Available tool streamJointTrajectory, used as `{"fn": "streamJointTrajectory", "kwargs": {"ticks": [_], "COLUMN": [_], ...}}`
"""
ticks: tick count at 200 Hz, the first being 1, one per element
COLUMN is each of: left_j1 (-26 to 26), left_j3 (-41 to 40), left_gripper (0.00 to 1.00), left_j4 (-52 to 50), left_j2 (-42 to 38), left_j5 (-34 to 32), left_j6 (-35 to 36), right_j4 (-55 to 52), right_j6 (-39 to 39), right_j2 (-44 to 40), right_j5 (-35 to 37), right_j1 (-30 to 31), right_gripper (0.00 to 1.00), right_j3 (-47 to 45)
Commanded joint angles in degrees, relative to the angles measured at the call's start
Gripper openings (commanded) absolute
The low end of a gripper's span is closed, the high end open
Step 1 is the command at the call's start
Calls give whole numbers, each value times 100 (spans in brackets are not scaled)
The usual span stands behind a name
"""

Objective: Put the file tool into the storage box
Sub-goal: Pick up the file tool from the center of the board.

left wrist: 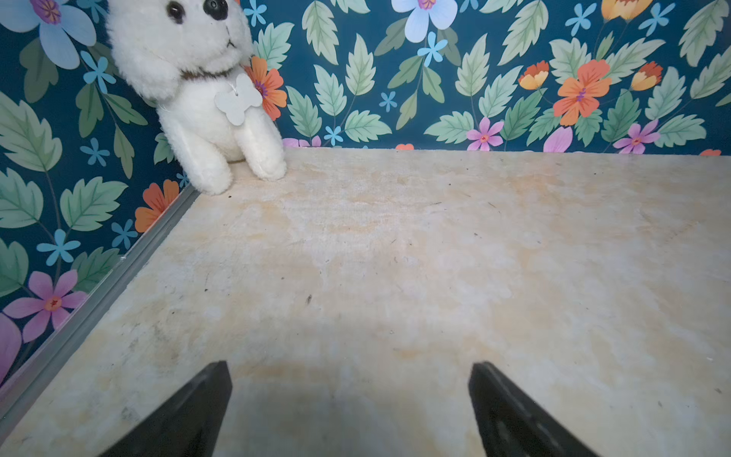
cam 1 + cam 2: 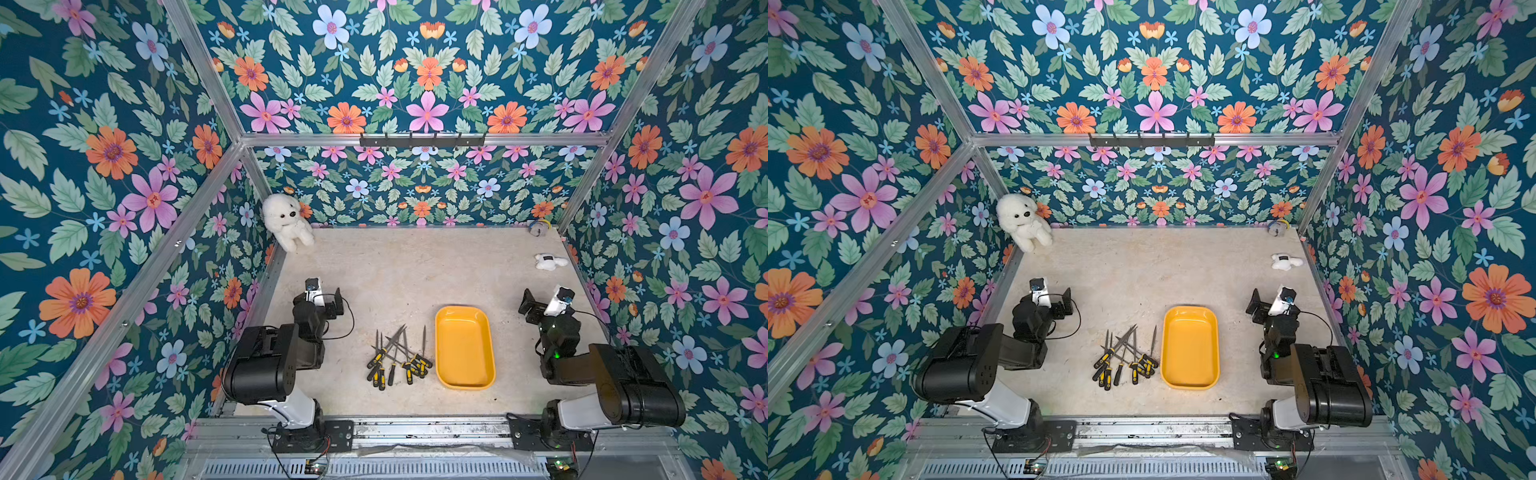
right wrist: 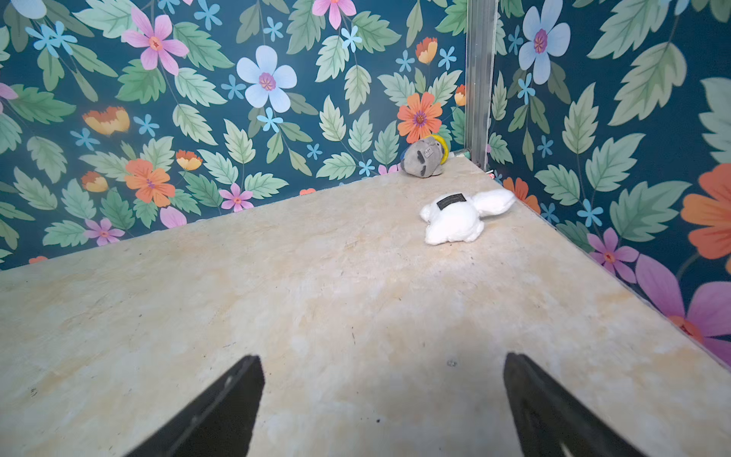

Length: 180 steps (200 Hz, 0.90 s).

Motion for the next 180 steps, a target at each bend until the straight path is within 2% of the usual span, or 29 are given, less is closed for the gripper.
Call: {"fn": "streamJointTrajectory", "kwargs": {"ticks": [1,144,158,169,180], "left_j1": [10,6,-5,-31,-66], "left_j3": [21,40,180,331,430], "left_gripper": [100,100,100,100,99], "left_j4": [171,92,-283,-832,-1367], "left_j2": [1,-33,-210,-538,-947], "left_j5": [-28,-45,25,13,-49], "left_j6": [-8,1,51,80,74], "right_j4": [302,241,410,-71,-1308], "right_j6": [-41,-11,-62,-195,-163], "right_j2": [9,4,-66,-425,-997], "right_j5": [58,34,-92,-87,165], "right_j1": [7,5,4,84,177], "right_gripper": [99,99,99,99,99], "right_j3": [23,59,-32,71,456]}}
